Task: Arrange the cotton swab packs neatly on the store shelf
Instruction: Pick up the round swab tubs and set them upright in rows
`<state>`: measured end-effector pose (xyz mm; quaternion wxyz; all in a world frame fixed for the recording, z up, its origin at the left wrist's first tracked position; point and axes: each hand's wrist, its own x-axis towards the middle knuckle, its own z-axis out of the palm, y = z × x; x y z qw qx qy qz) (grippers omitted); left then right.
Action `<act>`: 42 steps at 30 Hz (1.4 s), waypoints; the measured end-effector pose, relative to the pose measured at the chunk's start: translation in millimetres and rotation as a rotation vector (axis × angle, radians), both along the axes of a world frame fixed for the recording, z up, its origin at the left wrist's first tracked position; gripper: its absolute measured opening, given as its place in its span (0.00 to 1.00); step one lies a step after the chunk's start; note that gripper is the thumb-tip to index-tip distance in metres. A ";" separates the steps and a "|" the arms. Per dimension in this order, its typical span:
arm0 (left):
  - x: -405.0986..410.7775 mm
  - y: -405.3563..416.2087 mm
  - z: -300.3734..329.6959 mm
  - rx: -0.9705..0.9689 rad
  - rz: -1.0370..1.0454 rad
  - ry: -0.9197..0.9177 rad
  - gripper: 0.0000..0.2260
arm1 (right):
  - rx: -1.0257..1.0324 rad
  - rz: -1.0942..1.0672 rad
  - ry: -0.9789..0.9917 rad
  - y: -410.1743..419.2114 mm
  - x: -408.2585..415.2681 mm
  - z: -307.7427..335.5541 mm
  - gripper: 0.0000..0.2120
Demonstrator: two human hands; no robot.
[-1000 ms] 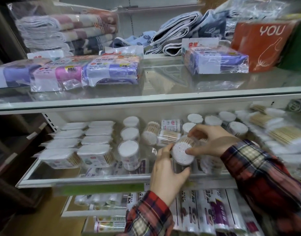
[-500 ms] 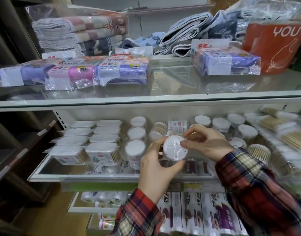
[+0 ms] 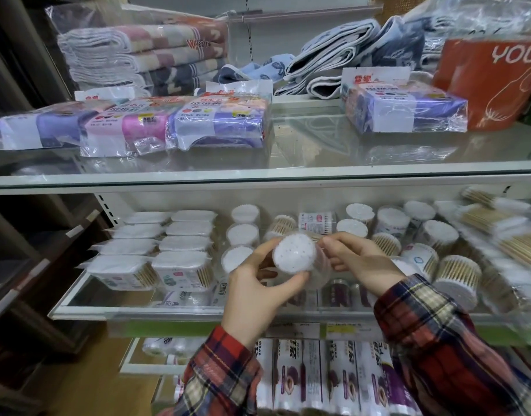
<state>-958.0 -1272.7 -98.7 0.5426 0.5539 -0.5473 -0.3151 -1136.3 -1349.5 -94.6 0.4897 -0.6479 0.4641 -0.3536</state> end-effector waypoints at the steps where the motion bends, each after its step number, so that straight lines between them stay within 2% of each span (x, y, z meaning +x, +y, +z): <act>1: 3.6 -1.9 1.6 0.017 -0.022 0.054 0.25 | 0.032 0.001 -0.046 1.7 0.0 0.9 0.14; 3: 11.0 -5.0 5.2 0.057 -0.084 0.144 0.27 | 0.101 -0.004 -0.140 4.9 -0.9 -0.7 0.08; 5: 15.8 -6.3 8.7 0.093 -0.134 0.184 0.27 | 0.175 -0.018 -0.229 9.7 -2.4 -5.5 0.11; 10: 18.1 -6.4 14.9 0.144 -0.146 0.227 0.17 | 0.255 0.047 -0.381 23.9 -1.2 -21.5 0.24; 13: 16.5 -6.2 17.9 0.160 -0.169 0.239 0.15 | 0.235 0.128 -0.451 27.8 -1.2 -29.0 0.39; 16: 15.0 -6.0 18.5 0.169 -0.167 0.260 0.14 | 0.205 0.143 -0.486 30.6 0.2 -31.6 0.42; 24: 14.7 -7.9 18.9 0.175 -0.104 0.281 0.20 | 0.220 0.108 -0.555 34.1 4.8 -29.1 0.39; 29: 21.4 -8.9 25.3 0.164 -0.132 0.273 0.11 | 0.231 0.088 -0.531 33.3 3.5 -24.0 0.39; 33: 20.4 -8.1 25.2 0.162 -0.183 0.277 0.12 | 0.255 0.098 -0.507 29.3 0.5 -22.9 0.33; 37: 18.3 -9.2 19.8 0.183 -0.143 0.295 0.12 | 0.276 0.093 -0.503 29.8 1.6 -29.2 0.39; 42: 18.1 -9.1 16.5 0.208 -0.134 0.306 0.16 | 0.294 0.040 -0.463 29.1 0.4 -29.7 0.23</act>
